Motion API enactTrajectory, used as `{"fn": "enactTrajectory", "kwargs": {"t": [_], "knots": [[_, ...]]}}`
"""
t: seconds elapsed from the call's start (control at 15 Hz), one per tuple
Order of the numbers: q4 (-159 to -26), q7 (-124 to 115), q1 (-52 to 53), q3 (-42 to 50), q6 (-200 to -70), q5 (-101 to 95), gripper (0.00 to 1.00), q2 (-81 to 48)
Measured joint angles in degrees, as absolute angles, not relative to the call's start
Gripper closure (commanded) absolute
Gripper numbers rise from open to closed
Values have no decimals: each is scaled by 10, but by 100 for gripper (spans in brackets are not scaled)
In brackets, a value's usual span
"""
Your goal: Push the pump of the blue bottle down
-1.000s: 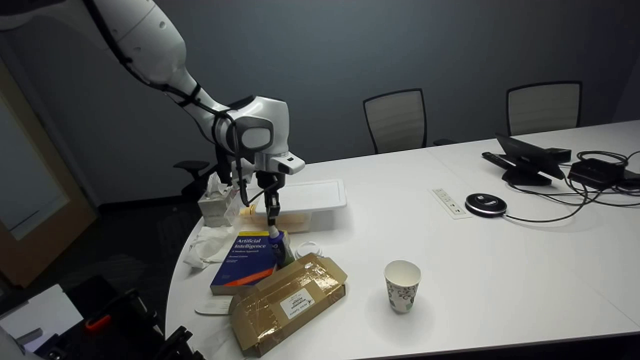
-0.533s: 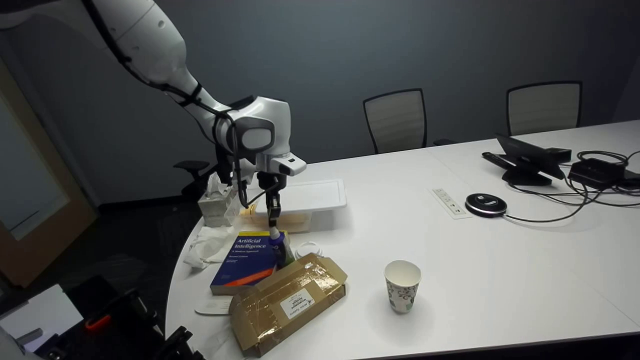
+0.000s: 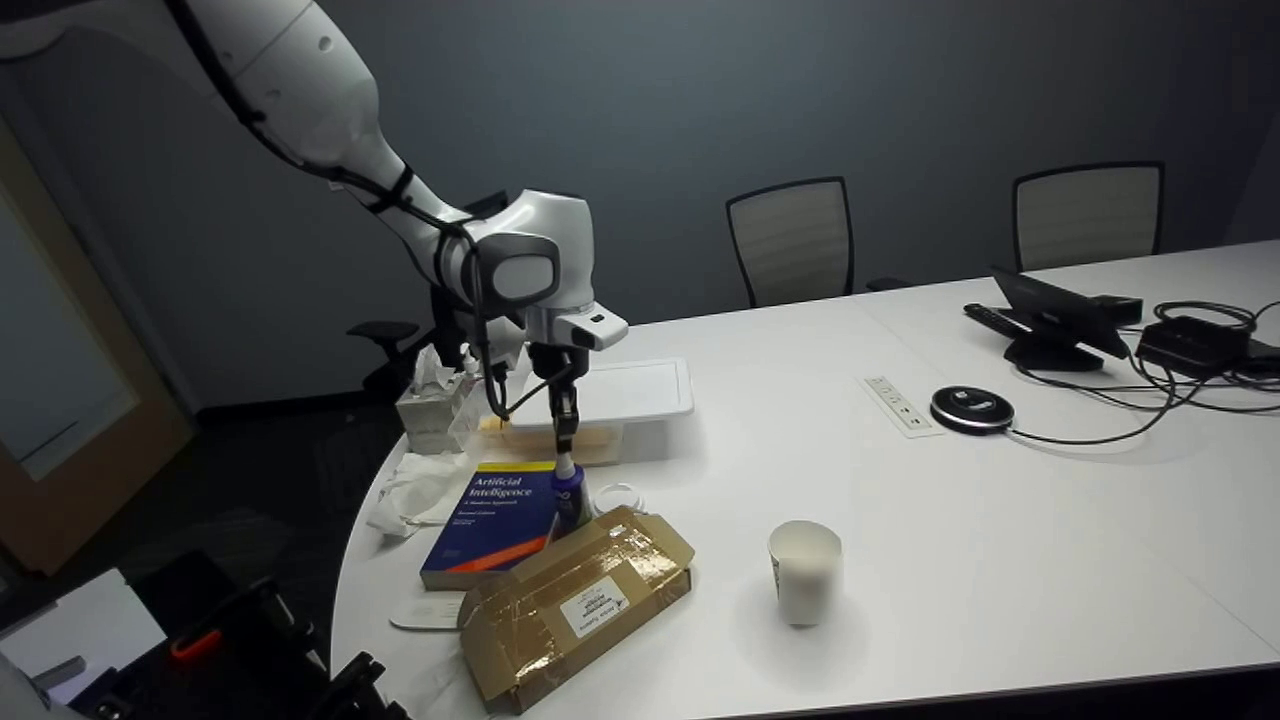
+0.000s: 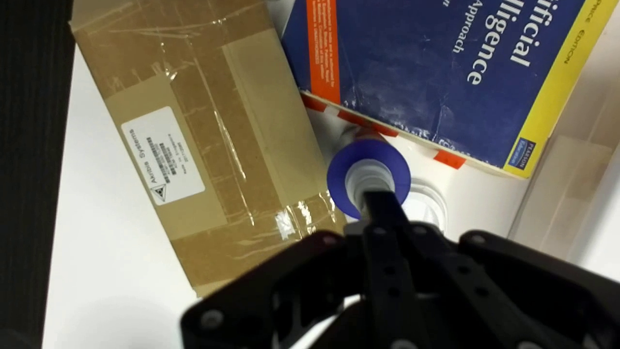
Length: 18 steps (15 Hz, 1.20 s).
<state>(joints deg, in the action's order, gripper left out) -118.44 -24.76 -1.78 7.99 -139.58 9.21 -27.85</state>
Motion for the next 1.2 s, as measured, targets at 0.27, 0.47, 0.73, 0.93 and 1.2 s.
{"fn": "enactTrajectory", "kwargs": {"t": [0.27,0.47,0.73,0.93,1.2], "knots": [[-1182,-248,-19,83,-1414,92,100,-272],[-1182,-247,-18,83,-1415,92,100,-257],[-1182,-247,-18,83,-1413,88,74,-220],[-1183,-253,-17,87,-1396,67,59,-185],[-1184,-267,-16,88,-1345,35,29,-138]]}}
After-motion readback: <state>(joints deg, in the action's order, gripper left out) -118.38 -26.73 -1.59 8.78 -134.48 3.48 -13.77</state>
